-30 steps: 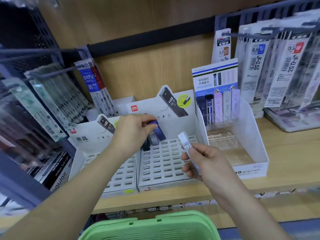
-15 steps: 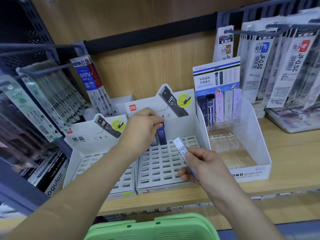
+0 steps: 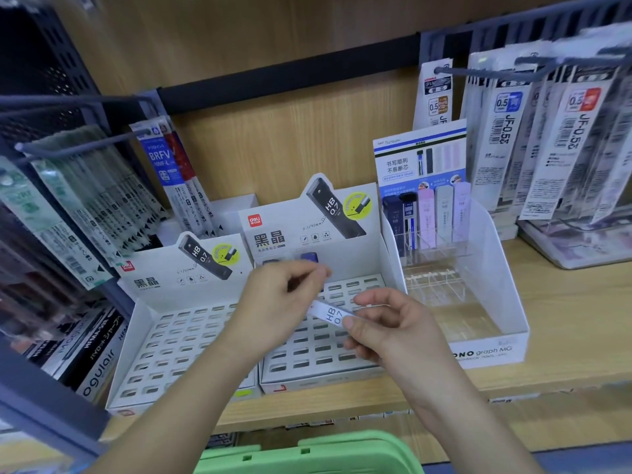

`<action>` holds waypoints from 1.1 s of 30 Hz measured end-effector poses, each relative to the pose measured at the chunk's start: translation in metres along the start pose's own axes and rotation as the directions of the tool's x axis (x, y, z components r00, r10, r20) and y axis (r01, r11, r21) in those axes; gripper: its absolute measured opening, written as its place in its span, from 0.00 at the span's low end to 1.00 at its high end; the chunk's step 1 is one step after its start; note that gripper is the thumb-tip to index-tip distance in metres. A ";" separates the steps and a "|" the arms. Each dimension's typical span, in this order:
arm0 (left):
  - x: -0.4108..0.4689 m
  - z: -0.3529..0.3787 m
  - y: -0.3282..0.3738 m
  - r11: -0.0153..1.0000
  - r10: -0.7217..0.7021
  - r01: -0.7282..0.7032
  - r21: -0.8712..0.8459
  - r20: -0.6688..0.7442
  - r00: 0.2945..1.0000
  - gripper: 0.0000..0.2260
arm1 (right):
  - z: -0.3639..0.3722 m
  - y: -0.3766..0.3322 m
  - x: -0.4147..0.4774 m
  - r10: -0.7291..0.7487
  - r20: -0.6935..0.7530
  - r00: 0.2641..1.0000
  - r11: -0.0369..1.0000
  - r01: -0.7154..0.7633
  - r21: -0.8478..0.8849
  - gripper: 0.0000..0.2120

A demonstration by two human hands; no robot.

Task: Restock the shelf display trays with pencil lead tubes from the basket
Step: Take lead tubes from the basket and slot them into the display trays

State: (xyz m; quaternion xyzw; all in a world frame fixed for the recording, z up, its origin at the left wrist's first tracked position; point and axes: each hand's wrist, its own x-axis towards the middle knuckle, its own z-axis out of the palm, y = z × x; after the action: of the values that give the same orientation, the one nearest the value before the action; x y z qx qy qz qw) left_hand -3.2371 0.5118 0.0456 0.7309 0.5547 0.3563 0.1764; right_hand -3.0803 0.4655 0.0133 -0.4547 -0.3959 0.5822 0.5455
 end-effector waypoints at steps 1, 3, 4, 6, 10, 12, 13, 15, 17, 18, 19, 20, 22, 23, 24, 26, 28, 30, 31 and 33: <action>-0.010 0.000 0.003 0.998 -0.013 0.015 -0.057 0.041 0.999 0.06 | 0.000 0.001 0.000 -0.021 -0.019 1.000 1.000 0.020 -0.024 0.13; -0.028 0.003 0.008 0.989 -0.025 0.036 -0.145 0.076 0.997 0.05 | 0.000 0.001 0.000 -0.036 -0.052 0.998 0.999 0.035 -0.011 0.16; -0.034 0.005 0.010 0.976 -0.050 0.063 -0.208 0.067 0.996 0.05 | 0.001 0.001 -0.001 -0.022 -0.056 0.998 0.998 0.026 0.056 0.16; -0.042 0.010 0.013 0.917 -0.124 0.136 -0.375 0.057 0.991 0.04 | 0.004 0.001 -0.002 0.020 -0.047 0.999 0.981 -0.010 0.194 0.13; -0.048 0.010 0.017 0.846 -0.158 0.166 -0.508 0.058 0.986 0.03 | 0.007 0.001 -0.006 -0.006 -0.024 1.000 0.986 0.010 0.167 0.04; -0.045 0.006 0.020 0.812 -0.183 0.176 -0.557 0.044 0.982 0.05 | 0.008 0.000 -0.009 -0.030 0.025 0.999 0.997 0.028 0.071 0.06; -0.043 0.003 0.021 0.793 -0.191 0.190 -0.578 0.061 0.980 0.07 | 0.009 -0.001 -0.010 -0.031 0.048 0.998 0.998 0.028 0.058 0.07; -0.039 -0.003 0.022 0.788 -0.168 0.216 -0.576 0.136 0.976 0.13 | 0.009 -0.001 -0.010 -0.002 0.068 0.998 0.995 -0.005 0.103 0.08; -0.039 -0.006 0.019 0.820 -0.164 0.238 -0.521 0.184 0.969 0.18 | 0.008 0.000 -0.009 0.025 0.072 0.997 0.985 -0.037 0.166 0.07; -0.042 -0.005 0.017 0.832 -0.172 0.251 -0.495 0.199 0.965 0.19 | 0.008 0.000 -0.008 0.038 0.072 0.997 0.979 -0.051 0.199 0.06; -0.046 -0.003 0.015 0.837 -0.177 0.264 -0.479 0.219 0.960 0.19 | 0.008 0.001 -0.006 0.051 0.069 0.996 0.967 -0.066 0.246 0.07; -0.052 0.001 0.013 0.840 -0.173 0.273 -0.469 0.246 0.954 0.20 | 0.008 0.001 -0.005 0.065 0.068 0.996 0.947 -0.083 0.311 0.09; -0.063 0.011 0.016 0.839 -0.152 0.268 -0.474 0.268 0.951 0.18 | 0.009 0.001 -0.005 0.092 0.076 0.993 0.894 -0.116 0.434 0.09; -0.067 0.014 0.018 0.819 -0.158 0.261 -0.511 0.237 0.959 0.17 | 0.010 0.000 -0.006 0.096 0.091 0.991 0.871 -0.128 0.475 0.08; -0.067 0.014 0.020 0.784 -0.188 0.260 -0.563 0.184 0.965 0.15 | 0.009 -0.001 -0.007 0.093 0.105 0.990 0.851 -0.134 0.508 0.07; -0.062 0.006 0.020 0.709 -0.287 0.261 -0.655 0.070 0.955 0.10 | 0.009 -0.003 -0.009 0.091 0.085 0.992 0.831 -0.123 0.542 0.07; -0.056 -0.005 0.017 0.675 -0.323 0.247 -0.695 0.022 0.946 0.09 | 0.011 -0.003 -0.011 0.068 0.024 0.997 0.878 -0.072 0.472 0.12; -0.050 -0.015 0.016 0.734 -0.297 0.238 -0.636 0.015 0.955 0.06 | 0.012 0.000 -0.011 -0.002 -0.028 1.000 0.968 0.009 0.251 0.14; -0.046 -0.021 0.015 0.774 -0.276 0.224 -0.592 0.002 0.961 0.05 | 0.012 0.003 -0.011 -0.053 -0.038 0.998 0.995 0.056 0.078 0.14; -0.032 -0.033 0.011 0.870 -0.237 0.171 -0.462 -0.088 0.967 0.06 | 0.011 0.008 -0.009 -0.160 -0.026 0.987 0.949 0.146 -0.280 0.12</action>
State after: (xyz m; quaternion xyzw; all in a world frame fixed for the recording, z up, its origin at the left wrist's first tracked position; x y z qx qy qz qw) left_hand -3.2573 0.4735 0.0646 0.5798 0.5423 0.5055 0.3379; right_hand -3.0927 0.4557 0.0095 -0.5084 -0.4943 0.4658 0.5293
